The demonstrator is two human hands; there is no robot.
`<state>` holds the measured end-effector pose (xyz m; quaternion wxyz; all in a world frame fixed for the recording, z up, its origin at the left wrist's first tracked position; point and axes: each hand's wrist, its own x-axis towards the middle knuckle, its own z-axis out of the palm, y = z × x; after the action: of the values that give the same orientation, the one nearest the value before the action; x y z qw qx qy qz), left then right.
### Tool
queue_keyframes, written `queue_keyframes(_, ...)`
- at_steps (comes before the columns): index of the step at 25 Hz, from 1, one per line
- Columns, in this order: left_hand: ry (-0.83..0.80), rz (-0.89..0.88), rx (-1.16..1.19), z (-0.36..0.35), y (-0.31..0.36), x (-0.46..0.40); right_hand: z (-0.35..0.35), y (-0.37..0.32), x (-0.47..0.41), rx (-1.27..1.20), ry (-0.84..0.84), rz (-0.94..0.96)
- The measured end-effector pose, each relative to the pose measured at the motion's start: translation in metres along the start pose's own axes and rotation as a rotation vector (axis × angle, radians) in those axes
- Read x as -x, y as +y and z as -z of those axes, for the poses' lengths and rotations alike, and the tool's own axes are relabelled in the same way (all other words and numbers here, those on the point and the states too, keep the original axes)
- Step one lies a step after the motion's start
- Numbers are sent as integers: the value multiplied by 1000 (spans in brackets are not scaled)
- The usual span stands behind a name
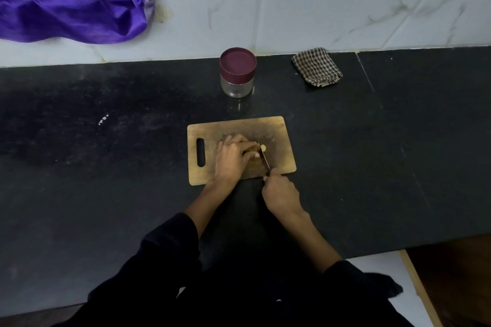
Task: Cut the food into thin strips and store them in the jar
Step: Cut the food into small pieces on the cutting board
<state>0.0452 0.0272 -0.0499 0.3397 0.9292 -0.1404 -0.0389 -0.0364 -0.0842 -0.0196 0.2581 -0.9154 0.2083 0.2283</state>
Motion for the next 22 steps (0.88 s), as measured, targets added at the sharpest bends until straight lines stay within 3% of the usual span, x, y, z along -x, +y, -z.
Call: queue_keyframes(22,-38,-53,-64,3,-5,1,12,-9,-1,-36,72,96)
